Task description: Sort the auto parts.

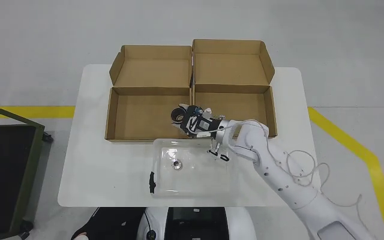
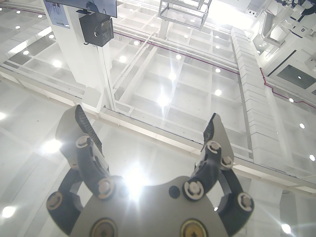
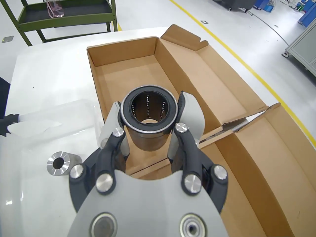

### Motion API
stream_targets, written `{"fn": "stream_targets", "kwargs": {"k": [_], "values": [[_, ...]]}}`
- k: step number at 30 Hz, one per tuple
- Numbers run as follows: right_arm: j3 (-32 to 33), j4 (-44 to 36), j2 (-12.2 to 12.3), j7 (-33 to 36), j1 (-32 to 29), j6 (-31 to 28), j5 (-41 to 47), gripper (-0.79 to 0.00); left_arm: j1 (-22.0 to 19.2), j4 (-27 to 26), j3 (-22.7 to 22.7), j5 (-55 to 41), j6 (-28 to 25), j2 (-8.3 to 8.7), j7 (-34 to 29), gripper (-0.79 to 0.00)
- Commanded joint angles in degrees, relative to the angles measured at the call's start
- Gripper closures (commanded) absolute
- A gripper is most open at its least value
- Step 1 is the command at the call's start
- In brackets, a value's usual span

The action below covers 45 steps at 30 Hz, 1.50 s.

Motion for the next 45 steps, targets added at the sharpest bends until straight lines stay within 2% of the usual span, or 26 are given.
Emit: {"fn": "stream_targets", "kwargs": {"k": [1, 9, 16, 22, 28, 33, 45], "values": [[-1.1, 1.4, -0.5, 0.6, 0.8, 0.1, 0.0, 0.0, 0.0, 0.0, 0.0, 0.0, 0.0, 0.0, 0.0, -0.785], [-4.0, 5.7, -2.2, 3.0, 3.9, -0.5, 0.2, 0.0, 0.0, 0.0, 0.0, 0.0, 0.0, 0.0, 0.0, -0.785], [-5.5, 8.6, -3.4, 3.6, 5.3, -1.0, 0.9, -0.065, 0.0, 0.0, 0.0, 0.0, 0.0, 0.0, 0.0, -0.785], [-6.6, 11.0, -4.3, 4.1, 5.9, -1.4, 1.2, -0.2, 0.0, 0.0, 0.0, 0.0, 0.0, 0.0, 0.0, -0.785], [-6.9, 12.7, -5.0, 4.2, 6.5, -1.7, 1.4, -0.268, 0.0, 0.0, 0.0, 0.0, 0.0, 0.0, 0.0, -0.785], [-6.9, 13.8, -5.4, 4.5, 6.9, -2.1, 1.4, -0.363, 0.0, 0.0, 0.0, 0.0, 0.0, 0.0, 0.0, -0.785], [-6.6, 15.4, -6.4, 4.8, 8.0, -2.8, 1.3, -0.391, 0.0, 0.0, 0.0, 0.0, 0.0, 0.0, 0.0, -0.785]]}}
